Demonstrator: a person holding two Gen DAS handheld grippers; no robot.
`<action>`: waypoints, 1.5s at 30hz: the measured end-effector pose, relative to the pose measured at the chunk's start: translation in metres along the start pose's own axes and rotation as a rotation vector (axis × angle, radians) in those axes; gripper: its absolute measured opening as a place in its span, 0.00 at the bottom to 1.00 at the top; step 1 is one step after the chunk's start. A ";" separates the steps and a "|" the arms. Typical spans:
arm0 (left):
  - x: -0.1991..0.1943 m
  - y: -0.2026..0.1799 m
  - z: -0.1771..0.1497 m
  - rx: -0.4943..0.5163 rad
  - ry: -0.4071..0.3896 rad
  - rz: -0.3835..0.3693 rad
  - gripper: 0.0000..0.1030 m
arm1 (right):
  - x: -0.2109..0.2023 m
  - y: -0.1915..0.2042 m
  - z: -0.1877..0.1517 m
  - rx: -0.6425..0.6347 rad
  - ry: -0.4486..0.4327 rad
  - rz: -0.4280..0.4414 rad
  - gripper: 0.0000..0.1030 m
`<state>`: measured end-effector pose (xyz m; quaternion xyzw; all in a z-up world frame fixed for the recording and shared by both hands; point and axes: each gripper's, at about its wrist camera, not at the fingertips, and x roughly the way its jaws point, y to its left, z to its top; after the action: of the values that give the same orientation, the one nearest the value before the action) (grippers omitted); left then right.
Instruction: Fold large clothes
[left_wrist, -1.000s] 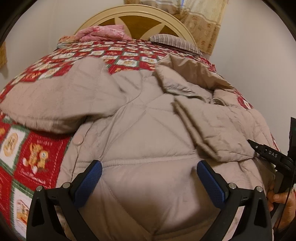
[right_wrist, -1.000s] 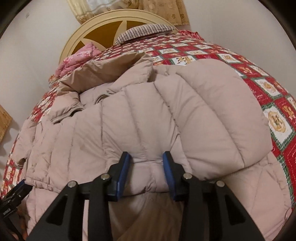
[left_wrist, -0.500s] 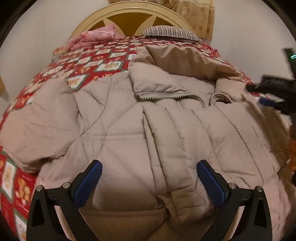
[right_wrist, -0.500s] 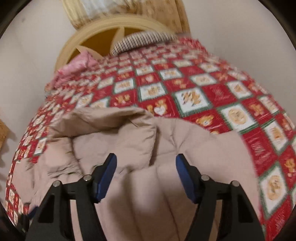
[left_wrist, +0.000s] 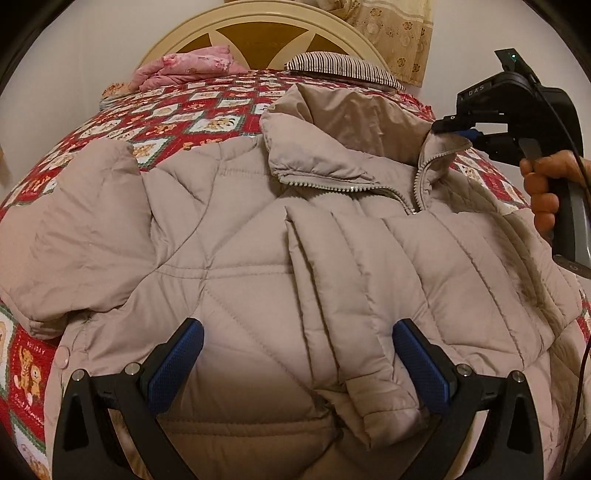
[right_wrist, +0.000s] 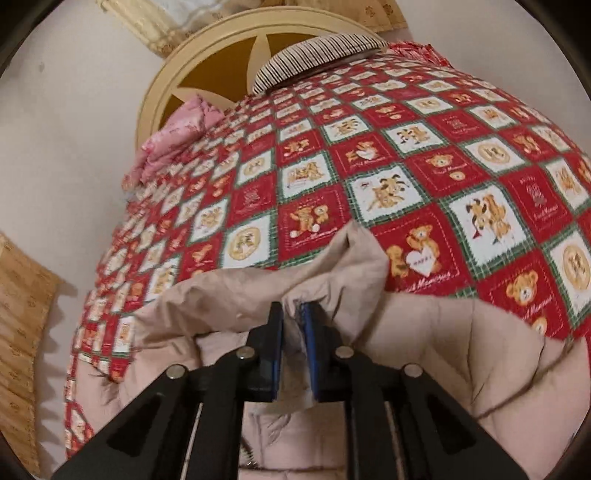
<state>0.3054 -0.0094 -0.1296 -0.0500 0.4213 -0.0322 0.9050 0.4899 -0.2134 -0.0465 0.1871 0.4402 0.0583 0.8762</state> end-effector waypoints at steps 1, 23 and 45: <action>0.000 0.001 0.000 -0.003 0.001 -0.007 0.99 | -0.003 -0.001 -0.002 -0.002 -0.003 -0.002 0.25; -0.093 0.167 0.019 -0.261 -0.182 0.174 0.99 | -0.065 0.041 -0.193 -0.220 -0.004 -0.037 0.56; -0.028 0.374 0.022 -0.696 -0.053 0.579 0.95 | -0.061 0.047 -0.210 -0.257 -0.038 -0.042 0.69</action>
<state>0.3106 0.3662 -0.1380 -0.2320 0.3804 0.3671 0.8165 0.2899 -0.1285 -0.0970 0.0650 0.4164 0.0923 0.9021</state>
